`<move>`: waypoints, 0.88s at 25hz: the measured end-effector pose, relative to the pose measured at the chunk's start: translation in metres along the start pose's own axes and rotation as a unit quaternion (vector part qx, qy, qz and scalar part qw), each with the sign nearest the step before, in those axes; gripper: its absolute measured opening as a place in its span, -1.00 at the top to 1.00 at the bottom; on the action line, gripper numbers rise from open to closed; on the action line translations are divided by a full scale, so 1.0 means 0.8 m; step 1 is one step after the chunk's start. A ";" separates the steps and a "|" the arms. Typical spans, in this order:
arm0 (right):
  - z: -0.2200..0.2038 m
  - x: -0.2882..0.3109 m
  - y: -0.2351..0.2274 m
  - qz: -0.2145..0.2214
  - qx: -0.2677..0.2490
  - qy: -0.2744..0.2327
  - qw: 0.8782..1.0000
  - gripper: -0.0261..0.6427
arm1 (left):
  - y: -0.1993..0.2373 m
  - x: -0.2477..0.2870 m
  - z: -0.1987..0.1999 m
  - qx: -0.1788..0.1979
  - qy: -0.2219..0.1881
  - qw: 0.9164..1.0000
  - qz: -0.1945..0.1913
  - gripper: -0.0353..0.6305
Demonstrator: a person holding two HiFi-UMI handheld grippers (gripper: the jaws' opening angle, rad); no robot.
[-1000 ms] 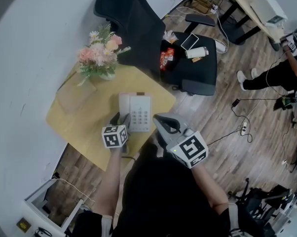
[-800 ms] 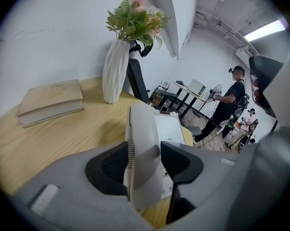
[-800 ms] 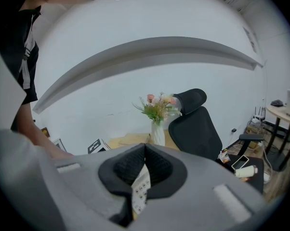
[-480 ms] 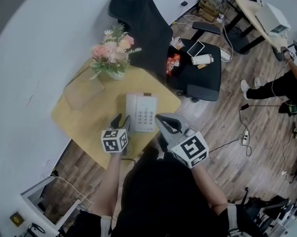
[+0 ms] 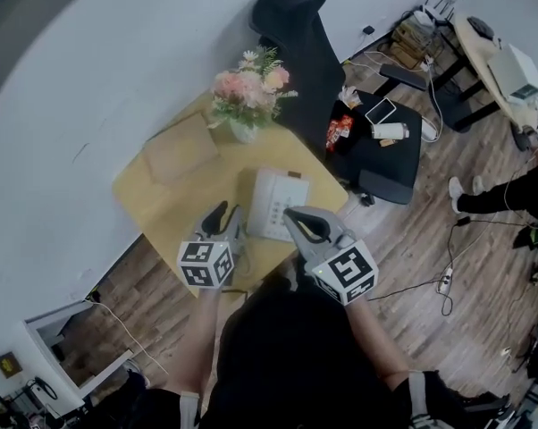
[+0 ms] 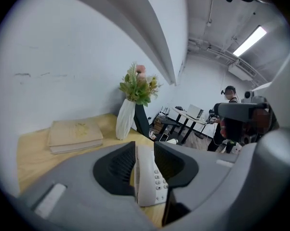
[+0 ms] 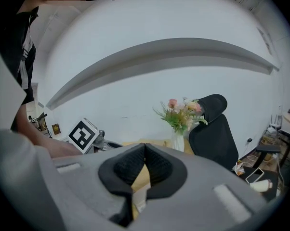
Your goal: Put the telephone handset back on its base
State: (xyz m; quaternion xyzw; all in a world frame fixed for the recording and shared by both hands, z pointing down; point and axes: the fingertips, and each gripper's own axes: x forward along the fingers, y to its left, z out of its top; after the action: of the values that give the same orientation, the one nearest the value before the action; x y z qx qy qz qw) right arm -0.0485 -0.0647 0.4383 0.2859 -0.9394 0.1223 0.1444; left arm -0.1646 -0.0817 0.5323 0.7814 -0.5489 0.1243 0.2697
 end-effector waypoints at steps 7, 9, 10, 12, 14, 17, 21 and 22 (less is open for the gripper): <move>0.009 0.028 0.031 0.025 -0.020 -0.002 0.999 0.92 | 0.015 -0.054 0.024 -0.009 -0.046 0.999 0.011 0.60; 0.010 0.034 0.041 0.033 -0.023 -0.005 0.999 0.92 | 0.017 -0.068 0.026 -0.010 -0.056 0.998 0.014 0.63; 0.011 0.037 0.045 0.038 -0.024 -0.007 0.999 0.92 | 0.018 -0.074 0.027 -0.011 -0.060 0.998 0.015 0.64; 0.012 0.043 0.054 0.046 -0.026 -0.009 0.999 0.92 | 0.018 -0.086 0.029 -0.011 -0.069 0.997 0.016 0.66; 0.013 0.049 0.061 0.052 -0.029 -0.006 0.998 0.92 | 0.021 -0.095 0.029 -0.011 -0.075 0.997 0.019 0.69; 0.012 0.058 0.070 0.062 -0.034 -0.001 0.998 0.92 | 0.026 -0.109 0.026 -0.015 -0.082 0.996 0.026 0.72; 0.010 0.073 0.081 0.072 -0.039 0.006 0.997 0.92 | 0.035 -0.123 0.025 -0.018 -0.090 0.995 0.035 0.77; 0.009 0.076 0.084 0.074 -0.040 0.007 0.996 0.92 | 0.037 -0.126 0.026 -0.018 -0.092 0.995 0.037 0.78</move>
State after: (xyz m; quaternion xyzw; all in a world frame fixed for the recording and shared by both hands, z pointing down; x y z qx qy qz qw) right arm -0.1365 -0.0436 0.4422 0.2082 -0.9611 0.0967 0.1533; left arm -0.2314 -0.0209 0.4743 0.7634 -0.6023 0.0514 0.2275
